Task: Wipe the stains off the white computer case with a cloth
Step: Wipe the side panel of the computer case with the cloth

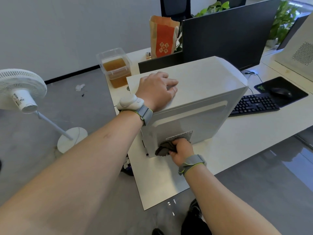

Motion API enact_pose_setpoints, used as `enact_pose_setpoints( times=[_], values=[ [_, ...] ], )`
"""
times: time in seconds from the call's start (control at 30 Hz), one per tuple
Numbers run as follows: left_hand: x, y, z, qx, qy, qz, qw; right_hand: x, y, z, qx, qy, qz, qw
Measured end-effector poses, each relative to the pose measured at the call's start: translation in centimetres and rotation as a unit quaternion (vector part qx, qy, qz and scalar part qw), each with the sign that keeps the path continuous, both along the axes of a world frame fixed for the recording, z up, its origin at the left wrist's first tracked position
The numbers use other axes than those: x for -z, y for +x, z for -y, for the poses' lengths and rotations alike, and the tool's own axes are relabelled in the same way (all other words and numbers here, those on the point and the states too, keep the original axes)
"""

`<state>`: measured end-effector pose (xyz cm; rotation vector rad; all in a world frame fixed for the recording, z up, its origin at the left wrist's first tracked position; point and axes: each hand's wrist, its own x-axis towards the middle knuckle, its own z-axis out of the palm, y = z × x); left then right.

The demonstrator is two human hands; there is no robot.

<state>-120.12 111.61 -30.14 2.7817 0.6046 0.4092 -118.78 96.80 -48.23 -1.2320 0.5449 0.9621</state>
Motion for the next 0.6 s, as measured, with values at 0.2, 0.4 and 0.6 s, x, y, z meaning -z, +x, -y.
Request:
enact_pose_setpoints(
  times=[0.2, 0.4, 0.6],
  values=[
    [-0.1, 0.1, 0.1, -0.001, 0.001, -0.003, 1.000, -1.1, -1.9, 0.0, 0.040, 0.065, 0.084, 0.994],
    [-0.1, -0.1, 0.2, -0.005, -0.003, -0.005, 1.000, 4.0, -1.5, 1.7, 0.046, -0.017, 0.031, 0.998],
    [-0.1, 0.1, 0.0, -0.002, -0.004, 0.000, 1.000, 4.2, 3.6, 3.4, 0.228, -0.022, 0.063, 0.971]
  ],
)
